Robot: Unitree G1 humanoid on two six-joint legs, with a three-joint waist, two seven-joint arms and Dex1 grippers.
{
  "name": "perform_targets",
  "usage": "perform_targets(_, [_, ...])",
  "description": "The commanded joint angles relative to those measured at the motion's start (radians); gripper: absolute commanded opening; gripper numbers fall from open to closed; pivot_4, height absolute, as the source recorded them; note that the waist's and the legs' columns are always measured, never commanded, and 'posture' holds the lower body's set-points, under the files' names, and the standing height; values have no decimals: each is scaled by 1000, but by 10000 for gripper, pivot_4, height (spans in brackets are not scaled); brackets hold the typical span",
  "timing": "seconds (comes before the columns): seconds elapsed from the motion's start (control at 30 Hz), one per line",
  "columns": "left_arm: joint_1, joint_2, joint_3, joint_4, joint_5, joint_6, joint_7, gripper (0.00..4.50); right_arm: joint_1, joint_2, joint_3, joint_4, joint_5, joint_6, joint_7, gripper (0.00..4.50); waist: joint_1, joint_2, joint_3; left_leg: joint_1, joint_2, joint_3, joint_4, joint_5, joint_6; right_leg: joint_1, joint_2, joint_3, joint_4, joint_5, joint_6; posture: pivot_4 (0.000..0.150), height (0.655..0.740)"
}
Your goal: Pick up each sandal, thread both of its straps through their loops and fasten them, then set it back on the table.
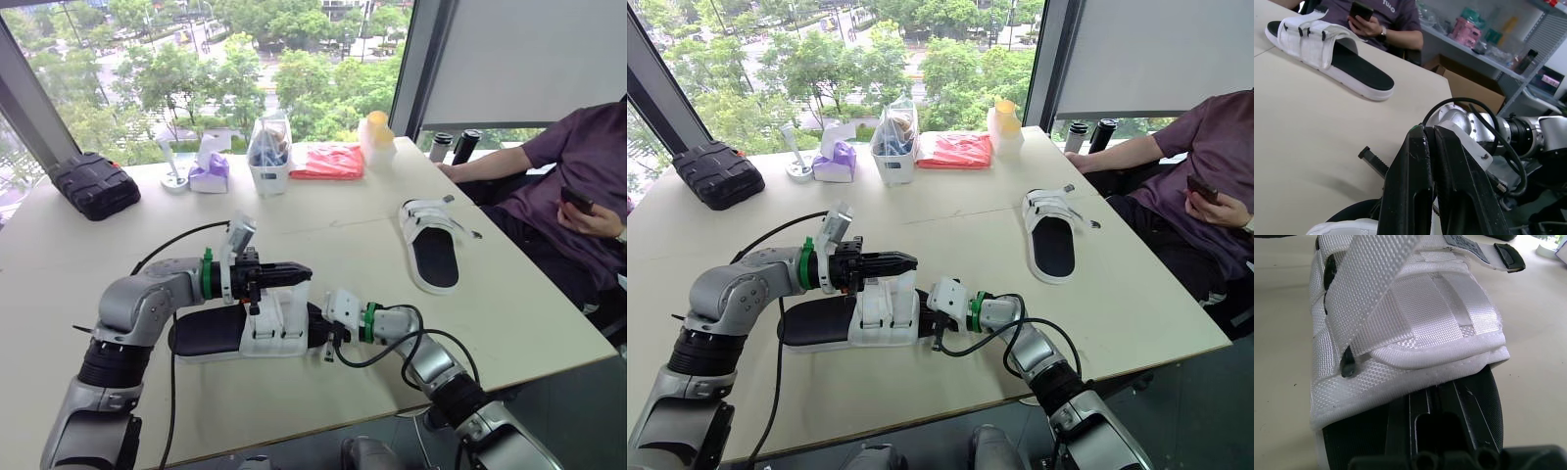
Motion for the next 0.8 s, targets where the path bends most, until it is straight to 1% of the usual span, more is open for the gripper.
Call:
perform_targets(0.03, [-56, -4, 40, 32, 27, -85, 6, 719, 70, -32, 51, 198, -115, 100, -26, 0, 1, 0, 0, 0, 0, 0, 0, 0, 0, 0, 0, 0, 0, 0, 0, 1500, 7400])
perform_targets(0.27, [-123, -18, -48, 298, 206, -278, -55, 719, 74, -32, 51, 192, -116, 104, -29, 0, 2, 0, 0, 0, 0, 0, 0, 0, 0, 0, 0, 0, 0, 0, 0, 1500, 7400])
perform_targets(0.33, [-137, -16, -87, 358, 269, -350, -80, 719, 75, -32, 50, 191, -114, 105, -31, 0, 1, 0, 0, 0, 0, 0, 0, 0, 0, 0, 0, -1, 0, 0, 0, 1500, 7400])
perform_targets(0.4, [-146, -5, -151, 432, 362, -453, -114, 719, 77, -33, 47, 190, -113, 106, -33, 0, 2, 0, 0, 0, 0, 0, 0, 0, 0, 0, 0, -1, 0, 0, 0, 1500, 7400])
perform_targets(0.53, [-174, -11, -205, 558, 466, -579, -147, 719, 83, -33, 42, 184, -110, 112, -41, 0, 3, 0, -1, 0, 0, 0, 0, 1, 1, 1, 0, -1, 0, 0, 0, 1500, 7400])
perform_targets(0.67, [-187, -16, -230, 633, 536, -673, -152, 719, 86, -32, 43, 184, -109, 111, -46, 0, 3, 2, -3, 0, 0, 0, 0, 0, 0, 4, -1, -1, 0, 0, 0, 1500, 7400])
perform_targets(0.77, [-189, -23, -231, 646, 547, -695, -164, 719, 85, -31, 42, 186, -108, 110, -49, 0, 2, 7, -6, 0, 3, 0, 0, -1, 0, 4, -1, -4, -5, 0, 0, 1500, 7400])
perform_targets(0.8, [-191, -26, -227, 648, 545, -686, -163, 3586, 83, -31, 42, 187, -109, 110, -50, 0, 2, 7, -6, -1, 6, 0, 0, -1, 0, 5, -1, -5, -7, 0, 0, 1500, 7400])
